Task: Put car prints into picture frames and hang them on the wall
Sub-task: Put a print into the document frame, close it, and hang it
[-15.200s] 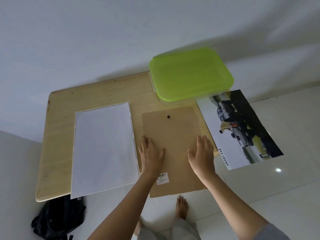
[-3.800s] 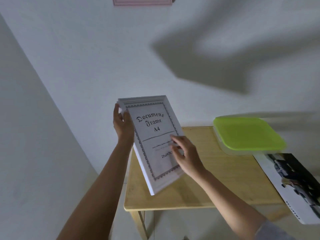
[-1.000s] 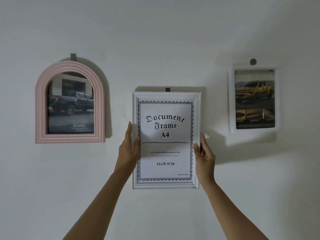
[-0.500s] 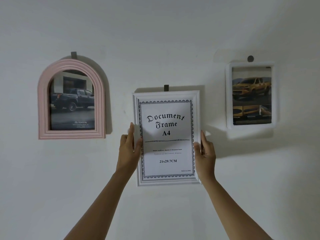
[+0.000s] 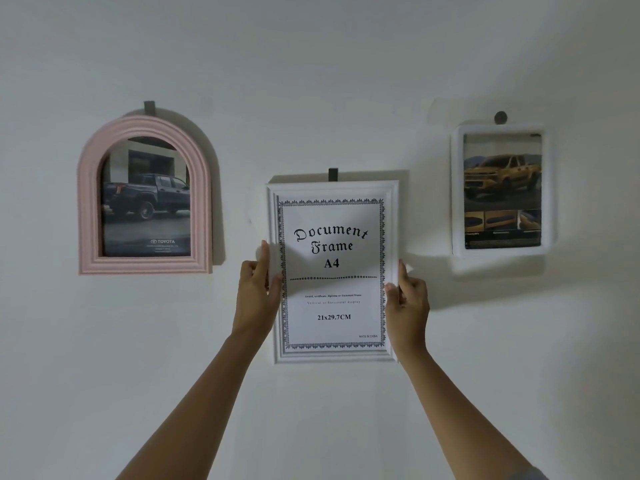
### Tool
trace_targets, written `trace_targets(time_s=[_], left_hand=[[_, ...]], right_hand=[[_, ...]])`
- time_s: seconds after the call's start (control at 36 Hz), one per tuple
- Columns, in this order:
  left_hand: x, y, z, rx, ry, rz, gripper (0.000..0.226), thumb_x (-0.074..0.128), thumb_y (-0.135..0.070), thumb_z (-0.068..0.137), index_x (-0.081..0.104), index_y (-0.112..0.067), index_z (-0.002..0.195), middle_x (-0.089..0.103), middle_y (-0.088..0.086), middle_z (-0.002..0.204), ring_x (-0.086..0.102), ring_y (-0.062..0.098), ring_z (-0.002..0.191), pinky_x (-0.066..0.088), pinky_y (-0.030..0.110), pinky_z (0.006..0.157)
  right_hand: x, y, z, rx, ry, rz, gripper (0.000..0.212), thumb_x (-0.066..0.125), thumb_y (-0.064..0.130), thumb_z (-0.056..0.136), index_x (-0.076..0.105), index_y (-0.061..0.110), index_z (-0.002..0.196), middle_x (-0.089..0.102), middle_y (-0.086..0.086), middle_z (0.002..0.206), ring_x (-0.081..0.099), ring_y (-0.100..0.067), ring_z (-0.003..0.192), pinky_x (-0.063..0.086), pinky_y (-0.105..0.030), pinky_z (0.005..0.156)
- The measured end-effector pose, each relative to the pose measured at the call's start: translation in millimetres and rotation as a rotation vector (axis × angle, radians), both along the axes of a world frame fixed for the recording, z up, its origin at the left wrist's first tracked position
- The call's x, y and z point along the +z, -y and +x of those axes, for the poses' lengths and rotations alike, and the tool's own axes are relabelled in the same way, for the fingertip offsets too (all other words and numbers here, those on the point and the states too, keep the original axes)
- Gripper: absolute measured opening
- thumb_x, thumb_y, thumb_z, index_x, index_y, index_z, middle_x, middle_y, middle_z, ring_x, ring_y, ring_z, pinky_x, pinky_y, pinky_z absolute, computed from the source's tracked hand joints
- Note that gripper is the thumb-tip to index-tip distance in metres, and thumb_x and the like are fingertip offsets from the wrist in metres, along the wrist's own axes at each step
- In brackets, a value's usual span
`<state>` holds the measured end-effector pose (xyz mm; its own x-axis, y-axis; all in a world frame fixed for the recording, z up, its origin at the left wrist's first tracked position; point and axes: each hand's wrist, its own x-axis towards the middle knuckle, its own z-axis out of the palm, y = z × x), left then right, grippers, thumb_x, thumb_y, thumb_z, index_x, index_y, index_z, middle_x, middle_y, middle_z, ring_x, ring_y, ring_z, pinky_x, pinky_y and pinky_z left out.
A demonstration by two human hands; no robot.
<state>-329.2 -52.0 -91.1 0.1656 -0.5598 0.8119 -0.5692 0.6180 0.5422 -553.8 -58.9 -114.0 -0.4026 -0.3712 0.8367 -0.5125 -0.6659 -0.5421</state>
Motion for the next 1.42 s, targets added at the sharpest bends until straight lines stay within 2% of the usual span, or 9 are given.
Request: trace_targets(time_s=[0.11, 0.25, 0.36, 0.56, 0.69, 0.81, 0.92, 1.19, 1.42], left_hand=[[0, -1, 1, 0.033, 0.003, 0.008, 0.057, 0.041, -0.020, 0.098, 0.014, -0.029, 0.148, 0.037, 0.004, 0.103, 0.046, 0.020, 0.092, 0.041, 0.029, 0.086], [2, -5, 2, 0.037, 0.022, 0.060, 0.057, 0.039, -0.023, 0.098, 0.012, -0.034, 0.147, 0.037, 0.002, 0.103, 0.047, 0.020, 0.090, 0.041, 0.030, 0.082], [4, -5, 3, 0.076, 0.055, 0.062, 0.058, 0.038, -0.022, 0.098, 0.010, -0.033, 0.148, 0.036, 0.002, 0.101, 0.047, 0.024, 0.090, 0.043, 0.034, 0.081], [1, -7, 5, 0.078, 0.060, 0.075, 0.060, 0.040, -0.017, 0.097, 0.012, -0.032, 0.148, 0.034, 0.000, 0.107, 0.047, 0.023, 0.096, 0.044, 0.035, 0.084], [-12, -8, 7, 0.034, 0.034, -0.001, 0.055, 0.040, -0.022, 0.098, 0.017, -0.030, 0.147, 0.035, -0.002, 0.110, 0.045, 0.022, 0.106, 0.041, 0.033, 0.093], [-19, -8, 7, 0.002, 0.008, -0.035, 0.053, 0.039, -0.026, 0.099, 0.020, -0.028, 0.148, 0.035, -0.002, 0.112, 0.045, 0.019, 0.108, 0.042, 0.040, 0.100], [-24, -7, 7, -0.035, 0.012, -0.055, 0.052, 0.039, -0.031, 0.099, 0.019, -0.031, 0.147, 0.036, -0.002, 0.114, 0.047, 0.018, 0.108, 0.044, 0.043, 0.099], [-23, -9, -2, -0.058, -0.034, -0.042, 0.051, 0.039, -0.024, 0.099, 0.021, -0.023, 0.148, 0.037, -0.002, 0.115, 0.046, 0.015, 0.109, 0.033, 0.022, 0.093], [-24, -10, 3, -0.040, -0.002, -0.028, 0.053, 0.042, -0.023, 0.098, 0.022, -0.022, 0.147, 0.036, -0.004, 0.117, 0.045, 0.017, 0.112, 0.040, 0.035, 0.102]], right_hand=[[-4, -3, 4, -0.026, -0.014, 0.005, 0.043, 0.055, -0.003, 0.088, 0.049, 0.002, 0.130, 0.043, -0.011, 0.088, 0.044, -0.018, 0.072, 0.029, 0.004, 0.073], [-2, -4, 5, -0.059, -0.041, 0.062, 0.044, 0.055, 0.001, 0.089, 0.048, 0.005, 0.132, 0.043, -0.012, 0.087, 0.044, -0.020, 0.072, 0.028, -0.010, 0.069], [-2, -7, 5, -0.081, -0.059, 0.081, 0.044, 0.058, 0.001, 0.087, 0.052, 0.006, 0.130, 0.047, -0.008, 0.085, 0.050, -0.024, 0.071, 0.029, -0.012, 0.070], [-2, -14, 8, -0.085, -0.079, 0.038, 0.043, 0.061, -0.002, 0.083, 0.055, 0.003, 0.126, 0.054, -0.015, 0.091, 0.055, -0.027, 0.071, 0.049, -0.032, 0.076], [-3, -13, 7, -0.052, -0.060, 0.034, 0.042, 0.059, -0.004, 0.083, 0.055, 0.001, 0.125, 0.052, -0.013, 0.102, 0.059, -0.023, 0.080, 0.047, -0.023, 0.081], [-5, -15, 7, -0.040, -0.043, 0.045, 0.044, 0.057, -0.008, 0.081, 0.057, 0.006, 0.123, 0.048, -0.003, 0.096, 0.058, -0.023, 0.077, 0.049, -0.028, 0.079], [-7, -14, 6, -0.045, -0.028, 0.054, 0.046, 0.056, -0.008, 0.079, 0.057, 0.007, 0.122, 0.046, -0.001, 0.092, 0.058, -0.025, 0.076, 0.041, -0.019, 0.077], [-11, -13, 2, -0.034, -0.022, 0.064, 0.044, 0.056, -0.007, 0.080, 0.057, 0.007, 0.122, 0.046, 0.000, 0.092, 0.058, -0.025, 0.077, 0.041, -0.018, 0.077], [-10, -20, 4, -0.046, -0.024, 0.083, 0.042, 0.056, -0.006, 0.081, 0.058, 0.009, 0.121, 0.046, 0.000, 0.091, 0.055, -0.021, 0.076, 0.042, -0.019, 0.077]])
